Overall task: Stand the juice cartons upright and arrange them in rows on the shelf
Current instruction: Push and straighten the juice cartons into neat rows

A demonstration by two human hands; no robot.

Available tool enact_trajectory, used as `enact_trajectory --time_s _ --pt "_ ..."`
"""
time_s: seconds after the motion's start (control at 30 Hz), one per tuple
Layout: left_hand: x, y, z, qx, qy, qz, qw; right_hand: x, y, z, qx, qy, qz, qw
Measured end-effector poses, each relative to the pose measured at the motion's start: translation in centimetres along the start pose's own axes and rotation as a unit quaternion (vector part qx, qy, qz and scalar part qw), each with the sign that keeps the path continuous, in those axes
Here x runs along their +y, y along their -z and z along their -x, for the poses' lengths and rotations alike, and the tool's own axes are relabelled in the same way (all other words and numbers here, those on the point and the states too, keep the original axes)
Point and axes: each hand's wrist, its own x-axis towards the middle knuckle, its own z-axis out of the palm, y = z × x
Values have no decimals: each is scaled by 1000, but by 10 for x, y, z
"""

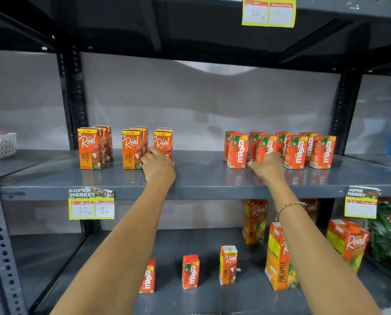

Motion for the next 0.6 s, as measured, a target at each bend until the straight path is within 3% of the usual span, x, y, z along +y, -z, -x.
enact_trajectory --time_s 0.07,0.13,0.23,0.6 --pt "1 0 1 -1 -4 -5 1000 10 11 -7 20 -50 29 998" --pt "1 0 2 -4 -4 -10 1000 12 16 -15 -24 -58 46 997" --pt "2 3 0 -12 -4 -22 1000 10 17 -23 -54 -41 30 997" --pt "3 6 3 -23 -5 -32 999 17 12 -30 -31 -4 39 999"
